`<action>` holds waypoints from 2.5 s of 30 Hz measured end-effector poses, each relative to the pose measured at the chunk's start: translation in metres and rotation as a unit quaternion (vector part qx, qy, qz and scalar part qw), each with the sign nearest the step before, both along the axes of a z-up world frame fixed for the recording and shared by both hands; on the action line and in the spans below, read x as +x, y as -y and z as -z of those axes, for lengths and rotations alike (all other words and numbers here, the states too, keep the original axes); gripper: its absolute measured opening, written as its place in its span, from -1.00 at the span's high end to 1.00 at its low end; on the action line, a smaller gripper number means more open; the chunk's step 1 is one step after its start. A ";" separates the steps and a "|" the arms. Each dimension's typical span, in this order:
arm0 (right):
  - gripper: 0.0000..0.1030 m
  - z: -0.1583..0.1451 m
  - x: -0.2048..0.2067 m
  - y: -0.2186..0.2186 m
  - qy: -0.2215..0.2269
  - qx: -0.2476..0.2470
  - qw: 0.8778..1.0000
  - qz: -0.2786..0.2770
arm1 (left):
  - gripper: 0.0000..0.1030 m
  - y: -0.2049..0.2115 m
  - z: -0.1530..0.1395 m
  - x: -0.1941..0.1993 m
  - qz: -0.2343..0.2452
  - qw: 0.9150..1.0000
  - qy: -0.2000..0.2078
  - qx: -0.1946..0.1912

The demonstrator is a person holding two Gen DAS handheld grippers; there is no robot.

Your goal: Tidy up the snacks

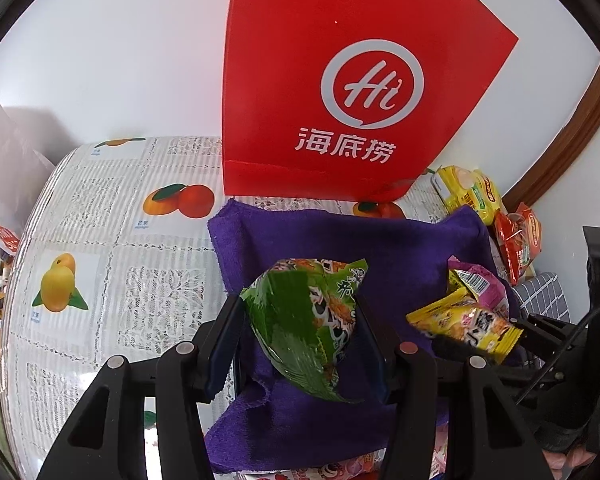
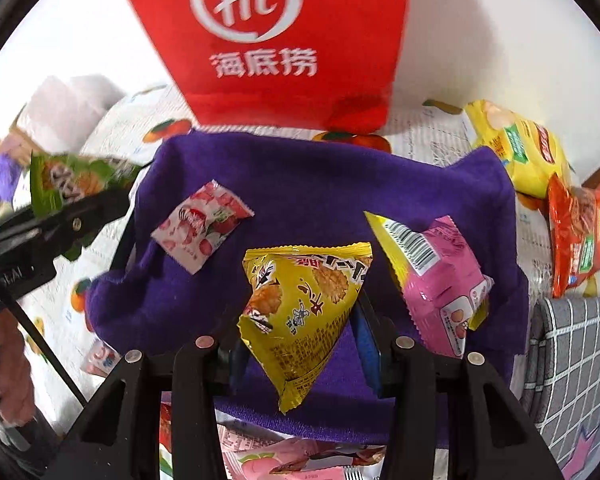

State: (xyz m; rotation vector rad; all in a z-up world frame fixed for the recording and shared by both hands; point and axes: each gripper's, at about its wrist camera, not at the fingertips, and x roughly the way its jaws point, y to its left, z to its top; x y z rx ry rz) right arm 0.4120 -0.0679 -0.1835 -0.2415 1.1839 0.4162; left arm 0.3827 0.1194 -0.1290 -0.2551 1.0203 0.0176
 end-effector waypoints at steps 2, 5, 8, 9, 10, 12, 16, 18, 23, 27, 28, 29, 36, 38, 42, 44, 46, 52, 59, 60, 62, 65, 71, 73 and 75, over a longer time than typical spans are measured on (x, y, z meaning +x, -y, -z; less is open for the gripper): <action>0.11 0.006 0.002 -0.002 -0.007 -0.008 1.000 0.000 | -0.01 0.001 0.002 0.000 0.002 1.000 -0.003 0.000; 0.11 0.018 0.007 -0.001 -0.026 -0.019 0.999 0.003 | -0.01 0.003 0.004 0.000 0.004 1.000 -0.006 -0.001; 0.07 0.021 0.009 0.003 -0.030 -0.020 0.999 0.009 | -0.01 0.003 0.003 0.000 0.004 1.000 -0.006 0.000; 0.04 0.021 0.010 0.004 -0.030 -0.020 0.999 0.011 | -0.01 0.003 0.003 0.000 0.005 1.000 -0.007 0.000; 0.02 0.021 0.010 0.004 -0.031 -0.019 0.999 0.012 | -0.01 0.003 0.003 0.001 0.005 1.000 -0.007 0.000; -0.19 0.018 0.010 0.005 -0.030 -0.014 0.999 0.008 | -0.01 0.003 0.004 0.001 0.004 1.000 -0.009 0.001; -0.36 0.011 0.007 0.004 -0.016 -0.011 1.000 0.002 | -0.01 0.005 0.006 0.001 0.006 1.000 -0.014 0.001; -0.36 0.005 0.006 0.006 -0.014 -0.001 1.000 0.004 | -0.01 0.006 0.008 0.002 0.008 1.000 -0.016 0.002; -0.36 -0.021 0.001 0.015 0.009 0.037 0.999 0.009 | -0.01 0.008 0.012 0.003 0.008 1.000 -0.025 0.005; -0.36 -0.044 -0.003 0.027 0.035 0.064 0.997 0.022 | -0.01 0.011 0.019 0.005 0.008 0.999 -0.036 0.010; -0.36 -0.049 -0.003 0.031 0.041 0.069 0.996 0.027 | -0.01 0.011 0.021 0.006 0.008 0.999 -0.040 0.012; -0.36 -0.056 -0.004 0.035 0.049 0.073 0.996 0.033 | -0.01 0.012 0.023 0.007 0.008 0.999 -0.043 0.013; -0.36 -0.073 -0.006 0.048 0.072 0.089 0.992 0.051 | -0.01 0.020 0.036 0.010 0.013 0.998 -0.068 0.013; -0.36 -0.075 -0.006 0.049 0.074 0.087 0.992 0.052 | -0.01 0.022 0.039 0.010 0.015 0.997 -0.073 0.015; -0.36 -0.074 -0.007 0.050 0.073 0.084 0.993 0.050 | -0.01 0.024 0.039 0.010 0.016 0.997 -0.078 0.015; -0.36 -0.073 -0.007 0.049 0.072 0.081 0.993 0.049 | -0.01 0.023 0.040 0.010 0.017 0.996 -0.083 0.012; -0.36 -0.072 -0.008 0.047 0.073 0.078 0.993 0.047 | -0.07 0.022 0.040 0.011 0.018 0.996 -0.087 0.004; -0.36 -0.074 -0.010 0.042 0.078 0.075 0.993 0.043 | -0.22 0.023 0.030 0.009 0.018 0.997 -0.075 0.008; -0.36 -0.082 -0.019 0.038 0.093 0.073 0.992 0.036 | -0.22 0.012 0.015 0.006 0.006 0.998 -0.060 0.004; -0.36 -0.082 -0.021 0.037 0.096 0.072 0.992 0.033 | -0.22 0.010 0.013 0.005 0.002 0.998 -0.058 0.006; -0.36 -0.083 -0.026 0.036 0.100 0.067 0.992 0.031 | -0.22 0.006 0.008 0.003 -0.003 0.999 -0.053 0.009; -0.36 -0.080 -0.038 0.040 0.102 0.069 0.992 0.028 | -0.22 0.003 0.000 0.000 -0.005 0.999 -0.045 0.005; -0.36 -0.056 -0.074 0.071 0.095 0.045 0.993 0.051 | -0.22 0.007 -0.010 -0.006 0.003 0.999 -0.035 -0.005; -0.36 -0.045 -0.088 0.084 0.092 0.041 0.993 0.066 | -0.22 0.012 -0.016 -0.010 0.010 1.000 -0.027 -0.007; -0.36 -0.036 -0.100 0.093 0.088 0.040 0.992 0.079 | -0.22 0.017 -0.022 -0.014 0.020 1.000 -0.020 -0.008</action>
